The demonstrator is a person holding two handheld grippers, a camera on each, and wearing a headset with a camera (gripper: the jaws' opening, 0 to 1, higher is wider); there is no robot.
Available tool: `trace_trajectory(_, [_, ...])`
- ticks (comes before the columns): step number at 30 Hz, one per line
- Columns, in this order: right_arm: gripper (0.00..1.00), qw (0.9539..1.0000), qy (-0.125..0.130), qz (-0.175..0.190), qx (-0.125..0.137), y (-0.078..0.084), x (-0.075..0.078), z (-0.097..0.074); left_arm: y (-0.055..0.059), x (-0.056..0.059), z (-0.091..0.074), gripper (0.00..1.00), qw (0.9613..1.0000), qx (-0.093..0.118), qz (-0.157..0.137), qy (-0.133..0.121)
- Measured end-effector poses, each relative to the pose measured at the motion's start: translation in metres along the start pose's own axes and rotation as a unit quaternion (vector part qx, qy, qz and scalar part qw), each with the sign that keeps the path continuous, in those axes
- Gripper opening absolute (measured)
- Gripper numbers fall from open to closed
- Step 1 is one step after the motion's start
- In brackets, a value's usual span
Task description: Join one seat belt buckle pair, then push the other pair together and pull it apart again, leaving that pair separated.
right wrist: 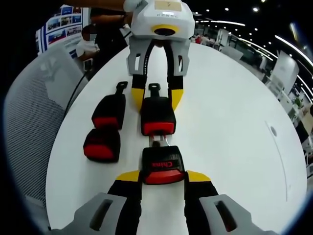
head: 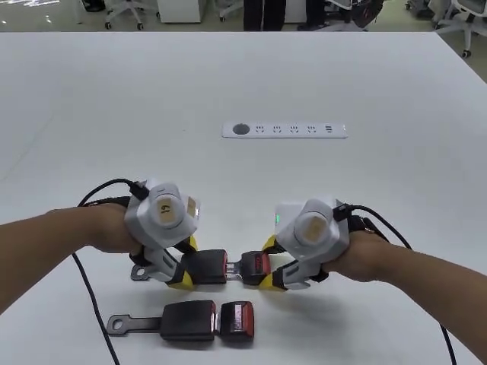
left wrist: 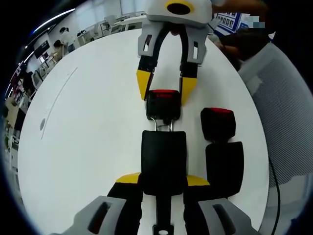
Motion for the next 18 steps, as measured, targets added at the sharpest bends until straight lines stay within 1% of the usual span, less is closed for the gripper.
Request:
trace_trajectory(6, [0.29,1.0,-0.001,-0.001,-0.01,0.005,-0.001,-0.004,0.001,-0.001,0.0,0.33,1.0,-0.002,0.001,0.0])
trace_trajectory(8, [0.29,0.9999,-0.001,-0.002,-0.014,0.008,0.0,-0.006,0.001,-0.001,0.001,0.33,1.0,-0.002,0.0,0.0])
trace_trajectory(11, [0.29,0.9998,-0.001,-0.002,-0.018,0.012,-0.001,-0.009,0.0,0.001,0.0,0.33,1.0,-0.001,0.0,0.0])
trace_trajectory(15, [0.29,0.9997,0.001,0.0,-0.023,0.016,0.002,-0.011,0.002,-0.002,0.001,0.33,1.0,-0.003,0.001,0.0])
trace_trajectory(18, [0.29,0.9996,0.003,0.002,-0.027,0.018,0.002,-0.013,0.0,-0.001,0.001,0.33,1.0,-0.005,0.002,0.0])
Point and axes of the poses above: the centre of the closed fingertips' face, and the gripper's own axes: z roughly forward along the fingers, x roughly to its right, y roughly out of its underside, the point moved 1 cm from there along -z, roughly backward along the fingers, and after that the axes turned 5 degrees about z, right-handed, at the moved point
